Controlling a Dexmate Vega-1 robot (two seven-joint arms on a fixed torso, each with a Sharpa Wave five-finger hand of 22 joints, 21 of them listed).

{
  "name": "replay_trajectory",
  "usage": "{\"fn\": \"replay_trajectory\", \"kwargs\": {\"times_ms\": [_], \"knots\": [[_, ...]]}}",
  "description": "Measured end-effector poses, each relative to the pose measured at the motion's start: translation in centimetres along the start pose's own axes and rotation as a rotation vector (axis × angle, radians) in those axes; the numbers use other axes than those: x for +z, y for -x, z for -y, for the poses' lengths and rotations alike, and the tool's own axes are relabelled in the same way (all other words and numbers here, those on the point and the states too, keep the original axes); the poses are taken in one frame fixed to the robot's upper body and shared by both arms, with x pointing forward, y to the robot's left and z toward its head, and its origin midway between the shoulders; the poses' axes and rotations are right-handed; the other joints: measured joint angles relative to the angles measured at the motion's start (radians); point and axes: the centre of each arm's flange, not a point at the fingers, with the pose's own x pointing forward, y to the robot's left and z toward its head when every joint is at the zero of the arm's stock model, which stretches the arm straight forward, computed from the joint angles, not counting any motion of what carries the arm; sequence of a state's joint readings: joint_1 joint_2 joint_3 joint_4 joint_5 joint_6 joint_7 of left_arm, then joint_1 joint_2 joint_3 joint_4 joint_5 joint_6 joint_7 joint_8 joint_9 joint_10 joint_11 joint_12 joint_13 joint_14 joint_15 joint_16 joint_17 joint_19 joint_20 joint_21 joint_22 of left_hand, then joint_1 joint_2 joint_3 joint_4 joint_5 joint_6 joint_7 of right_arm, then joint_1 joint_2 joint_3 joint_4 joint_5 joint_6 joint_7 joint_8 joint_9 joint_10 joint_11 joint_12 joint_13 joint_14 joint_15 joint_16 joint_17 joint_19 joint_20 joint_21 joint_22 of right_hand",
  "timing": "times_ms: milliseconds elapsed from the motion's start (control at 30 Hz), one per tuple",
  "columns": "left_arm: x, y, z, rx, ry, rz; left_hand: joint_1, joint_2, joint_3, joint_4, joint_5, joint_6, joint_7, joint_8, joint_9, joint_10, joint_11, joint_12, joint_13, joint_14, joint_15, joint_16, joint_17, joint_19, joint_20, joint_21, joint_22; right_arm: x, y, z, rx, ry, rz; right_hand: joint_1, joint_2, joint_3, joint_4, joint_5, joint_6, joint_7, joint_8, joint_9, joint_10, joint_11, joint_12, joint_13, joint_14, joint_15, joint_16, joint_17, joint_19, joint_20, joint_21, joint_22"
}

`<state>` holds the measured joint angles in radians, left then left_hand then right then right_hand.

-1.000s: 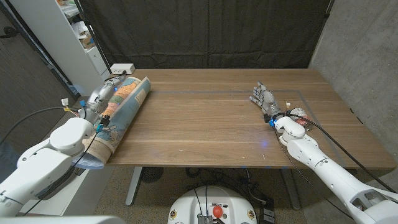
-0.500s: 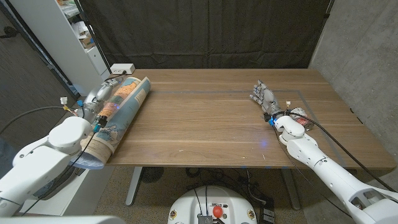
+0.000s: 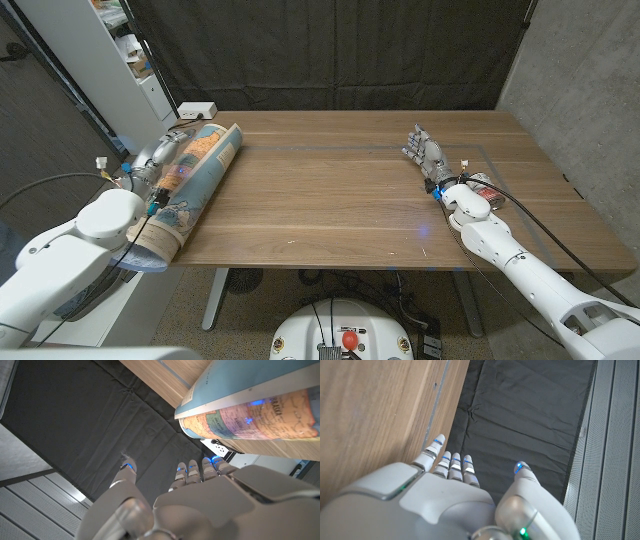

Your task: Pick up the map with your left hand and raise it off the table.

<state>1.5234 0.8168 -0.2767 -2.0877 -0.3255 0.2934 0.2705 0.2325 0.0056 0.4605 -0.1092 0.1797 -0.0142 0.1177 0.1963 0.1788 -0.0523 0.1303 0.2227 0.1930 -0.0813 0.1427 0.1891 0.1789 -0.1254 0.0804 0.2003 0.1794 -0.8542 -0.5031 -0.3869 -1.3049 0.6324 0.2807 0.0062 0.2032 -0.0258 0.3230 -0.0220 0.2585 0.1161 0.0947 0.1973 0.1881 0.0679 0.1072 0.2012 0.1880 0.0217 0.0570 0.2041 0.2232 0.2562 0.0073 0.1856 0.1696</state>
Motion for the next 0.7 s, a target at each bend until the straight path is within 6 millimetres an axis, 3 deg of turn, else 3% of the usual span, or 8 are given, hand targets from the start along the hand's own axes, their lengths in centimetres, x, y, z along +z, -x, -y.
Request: {"fn": "replay_trajectory", "kwargs": {"times_ms": [700], "knots": [[0.18,0.74,-0.62,0.053,-0.106,-0.068,0.004,0.004,-0.004,-0.004,0.0,0.0,0.0,0.0,0.0,0.005,-0.005,0.0,0.0,0.005,0.005,0.0,0.0,0.006,0.005,0.0,0.0,0.35,-0.28,0.07,0.006,-0.001,0.017,0.0,0.0,-0.003,-0.003,0.0,0.004,-0.004,0.0,0.0,0.005,0.006,0.0,0.0,0.0,0.0,0.0,0.0,0.004,-0.004,0.0,0.0]]}}
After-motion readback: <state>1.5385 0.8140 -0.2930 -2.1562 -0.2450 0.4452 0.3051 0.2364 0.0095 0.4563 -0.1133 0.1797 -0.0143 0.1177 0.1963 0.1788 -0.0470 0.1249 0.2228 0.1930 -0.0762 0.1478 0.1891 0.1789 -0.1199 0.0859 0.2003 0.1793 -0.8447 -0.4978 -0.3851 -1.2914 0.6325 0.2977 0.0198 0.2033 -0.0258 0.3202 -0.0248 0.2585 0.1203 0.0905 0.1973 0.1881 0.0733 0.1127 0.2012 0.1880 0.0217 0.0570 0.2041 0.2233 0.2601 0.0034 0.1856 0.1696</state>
